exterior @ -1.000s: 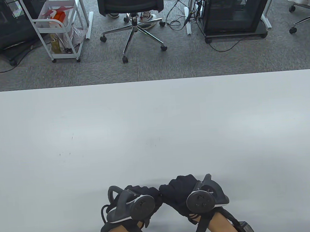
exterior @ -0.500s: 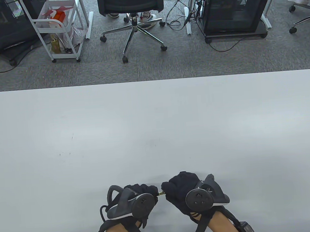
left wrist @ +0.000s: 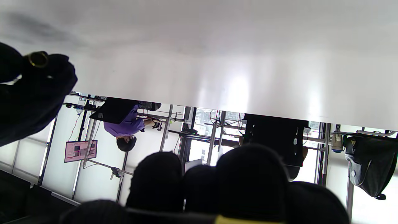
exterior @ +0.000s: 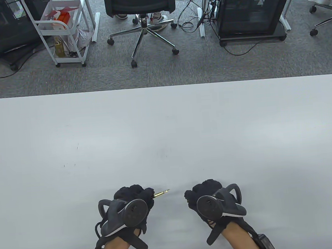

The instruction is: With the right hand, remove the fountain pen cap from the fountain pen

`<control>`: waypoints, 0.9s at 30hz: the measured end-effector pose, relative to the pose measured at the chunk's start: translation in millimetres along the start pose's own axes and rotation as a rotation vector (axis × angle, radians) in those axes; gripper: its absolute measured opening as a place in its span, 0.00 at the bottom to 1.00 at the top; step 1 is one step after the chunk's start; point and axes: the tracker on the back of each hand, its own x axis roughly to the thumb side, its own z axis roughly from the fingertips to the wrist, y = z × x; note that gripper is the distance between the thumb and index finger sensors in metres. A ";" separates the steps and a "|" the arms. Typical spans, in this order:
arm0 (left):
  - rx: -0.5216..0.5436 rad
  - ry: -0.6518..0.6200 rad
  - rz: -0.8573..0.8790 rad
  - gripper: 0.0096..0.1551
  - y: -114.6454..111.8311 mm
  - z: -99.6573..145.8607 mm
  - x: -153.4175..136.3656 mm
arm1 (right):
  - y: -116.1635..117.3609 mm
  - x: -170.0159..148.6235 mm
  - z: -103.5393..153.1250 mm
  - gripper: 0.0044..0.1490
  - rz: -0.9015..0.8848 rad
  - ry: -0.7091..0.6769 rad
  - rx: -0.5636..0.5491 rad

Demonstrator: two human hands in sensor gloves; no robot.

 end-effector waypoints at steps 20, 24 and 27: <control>-0.010 0.030 -0.025 0.29 -3.7 -8.1 5.6 | 10.0 19.0 -7.3 0.30 0.180 -0.060 0.051; -0.001 0.044 -0.010 0.29 -2.3 -6.7 3.5 | -0.1 8.5 -3.7 0.34 0.052 -0.015 0.013; -0.024 0.046 -0.031 0.29 -4.9 -7.9 5.4 | -13.3 -5.2 1.3 0.33 -0.044 0.037 -0.061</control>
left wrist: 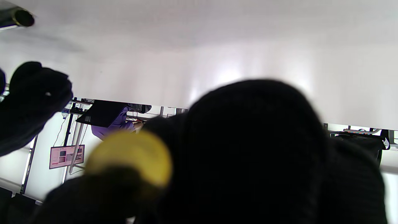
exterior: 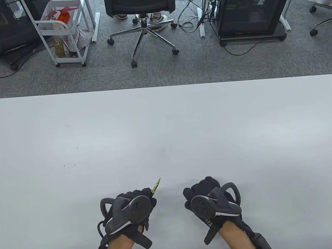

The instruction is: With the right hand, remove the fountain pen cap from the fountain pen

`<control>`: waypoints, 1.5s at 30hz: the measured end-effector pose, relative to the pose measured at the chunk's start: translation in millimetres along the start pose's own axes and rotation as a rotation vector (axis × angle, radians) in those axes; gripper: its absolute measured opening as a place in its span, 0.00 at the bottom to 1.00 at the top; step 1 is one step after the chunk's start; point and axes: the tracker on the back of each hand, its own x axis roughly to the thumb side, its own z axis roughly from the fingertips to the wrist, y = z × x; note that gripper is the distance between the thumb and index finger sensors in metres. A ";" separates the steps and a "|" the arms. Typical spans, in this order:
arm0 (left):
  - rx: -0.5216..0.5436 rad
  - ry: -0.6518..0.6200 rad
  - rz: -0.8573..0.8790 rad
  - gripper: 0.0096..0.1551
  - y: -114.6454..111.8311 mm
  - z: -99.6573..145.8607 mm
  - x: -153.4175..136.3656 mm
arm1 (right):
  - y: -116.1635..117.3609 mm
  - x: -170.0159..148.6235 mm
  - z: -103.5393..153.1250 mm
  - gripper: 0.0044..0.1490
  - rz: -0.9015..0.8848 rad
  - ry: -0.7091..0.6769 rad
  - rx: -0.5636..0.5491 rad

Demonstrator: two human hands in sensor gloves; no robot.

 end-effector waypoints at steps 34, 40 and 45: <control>-0.373 -0.170 -0.424 0.29 -65.6 -47.2 80.1 | -10.1 -73.3 26.9 0.34 -0.262 0.198 -0.062; -0.364 -0.205 -0.436 0.30 -69.9 -47.9 88.5 | -9.4 -73.5 26.5 0.34 -0.263 0.200 -0.052; -0.316 -0.230 -0.472 0.30 -70.6 -42.9 89.9 | -9.7 -73.9 27.2 0.34 -0.267 0.202 -0.058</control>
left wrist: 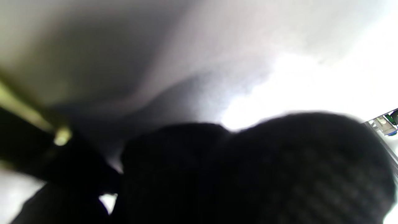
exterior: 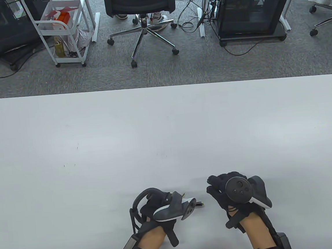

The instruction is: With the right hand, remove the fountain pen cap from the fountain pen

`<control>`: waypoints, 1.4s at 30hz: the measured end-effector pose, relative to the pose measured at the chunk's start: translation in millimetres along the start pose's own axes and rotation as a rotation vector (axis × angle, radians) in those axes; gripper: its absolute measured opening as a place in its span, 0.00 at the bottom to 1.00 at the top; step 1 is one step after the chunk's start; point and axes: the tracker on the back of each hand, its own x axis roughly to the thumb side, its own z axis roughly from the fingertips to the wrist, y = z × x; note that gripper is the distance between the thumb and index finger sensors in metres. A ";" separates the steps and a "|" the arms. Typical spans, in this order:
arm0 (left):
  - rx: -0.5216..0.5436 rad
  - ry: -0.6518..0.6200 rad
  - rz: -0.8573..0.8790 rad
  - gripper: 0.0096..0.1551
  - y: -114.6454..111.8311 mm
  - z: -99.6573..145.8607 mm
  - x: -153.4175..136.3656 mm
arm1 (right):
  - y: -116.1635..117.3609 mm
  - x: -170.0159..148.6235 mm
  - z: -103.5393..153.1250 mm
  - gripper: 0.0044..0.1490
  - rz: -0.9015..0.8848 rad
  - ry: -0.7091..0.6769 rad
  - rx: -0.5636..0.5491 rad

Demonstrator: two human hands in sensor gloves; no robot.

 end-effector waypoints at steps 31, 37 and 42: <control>0.330 0.209 0.490 0.43 8.0 89.3 -109.5 | -17.9 -14.2 17.7 0.46 -0.266 -0.060 0.063; 0.359 0.196 0.471 0.44 12.9 92.4 -105.5 | -17.2 -13.2 17.2 0.48 -0.268 -0.084 0.054; 0.350 0.219 0.487 0.44 7.8 93.9 -109.7 | -17.1 -12.7 17.6 0.48 -0.275 -0.078 0.067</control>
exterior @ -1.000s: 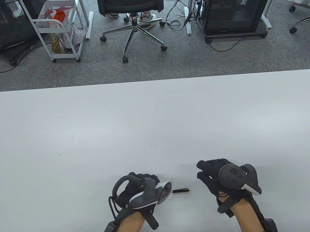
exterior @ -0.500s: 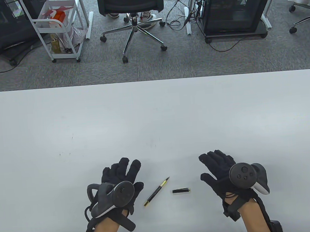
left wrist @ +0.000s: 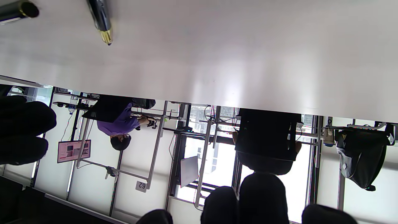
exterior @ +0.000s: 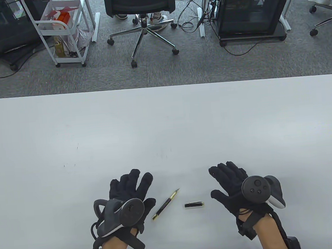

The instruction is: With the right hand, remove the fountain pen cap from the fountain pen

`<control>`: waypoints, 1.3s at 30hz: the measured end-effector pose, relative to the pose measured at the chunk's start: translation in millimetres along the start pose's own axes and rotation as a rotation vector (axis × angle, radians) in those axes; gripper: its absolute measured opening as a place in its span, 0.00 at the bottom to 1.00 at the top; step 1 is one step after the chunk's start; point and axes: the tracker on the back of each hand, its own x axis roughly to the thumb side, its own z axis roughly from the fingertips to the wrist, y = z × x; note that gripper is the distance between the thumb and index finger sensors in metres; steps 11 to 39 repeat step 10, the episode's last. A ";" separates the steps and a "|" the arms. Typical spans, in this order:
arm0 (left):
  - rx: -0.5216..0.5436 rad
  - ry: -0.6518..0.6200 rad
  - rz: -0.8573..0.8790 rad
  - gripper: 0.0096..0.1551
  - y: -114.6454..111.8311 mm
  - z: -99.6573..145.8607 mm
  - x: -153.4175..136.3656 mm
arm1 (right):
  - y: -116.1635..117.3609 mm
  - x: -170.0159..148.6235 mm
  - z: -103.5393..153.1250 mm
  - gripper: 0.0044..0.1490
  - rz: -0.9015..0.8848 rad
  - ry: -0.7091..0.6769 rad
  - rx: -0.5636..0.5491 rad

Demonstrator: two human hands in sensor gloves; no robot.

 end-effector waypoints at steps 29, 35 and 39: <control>-0.021 0.027 -0.007 0.44 -3.1 0.7 -5.5 | 3.1 0.5 -1.8 0.48 0.007 0.006 0.033; -0.021 0.027 -0.007 0.44 -3.1 0.7 -5.5 | 3.1 0.5 -1.8 0.48 0.007 0.006 0.033; -0.021 0.027 -0.007 0.44 -3.1 0.7 -5.5 | 3.1 0.5 -1.8 0.48 0.007 0.006 0.033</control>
